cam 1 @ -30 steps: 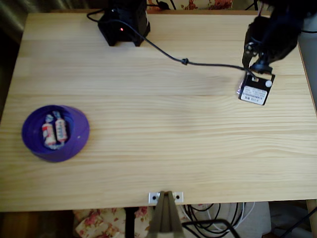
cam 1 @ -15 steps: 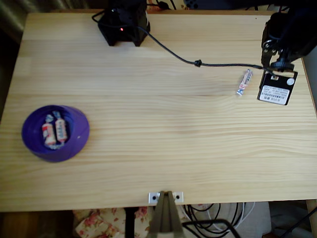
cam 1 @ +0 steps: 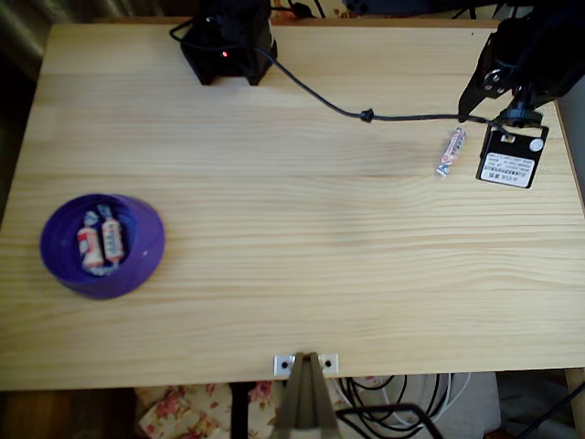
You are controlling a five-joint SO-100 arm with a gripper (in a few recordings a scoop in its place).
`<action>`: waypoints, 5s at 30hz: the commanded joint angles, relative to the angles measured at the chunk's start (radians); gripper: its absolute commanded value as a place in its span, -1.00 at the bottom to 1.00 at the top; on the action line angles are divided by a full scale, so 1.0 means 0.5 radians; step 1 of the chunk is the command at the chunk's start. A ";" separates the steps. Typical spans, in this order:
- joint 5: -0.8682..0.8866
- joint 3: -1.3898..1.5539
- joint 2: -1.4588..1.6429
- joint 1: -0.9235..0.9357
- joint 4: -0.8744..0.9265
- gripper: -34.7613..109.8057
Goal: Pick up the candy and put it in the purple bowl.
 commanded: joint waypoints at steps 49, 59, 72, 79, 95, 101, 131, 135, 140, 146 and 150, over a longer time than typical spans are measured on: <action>0.230 0.696 0.948 0.331 0.147 -0.53; -0.337 1.632 1.905 0.831 0.086 -0.53; -1.424 2.844 2.841 2.092 -0.390 -0.53; -1.841 3.221 2.862 2.694 -0.841 -0.53; -2.129 3.522 2.709 3.237 -1.862 -0.53; -2.200 3.531 2.626 3.310 -1.914 -0.53; -2.258 3.869 3.359 3.194 -1.847 -0.53; -2.329 4.286 3.994 3.013 -1.853 -0.53; -2.583 4.700 4.556 2.718 -1.727 -0.53; -2.878 5.163 5.314 2.589 -1.466 -0.53; -2.890 5.240 5.317 2.546 -1.411 -0.53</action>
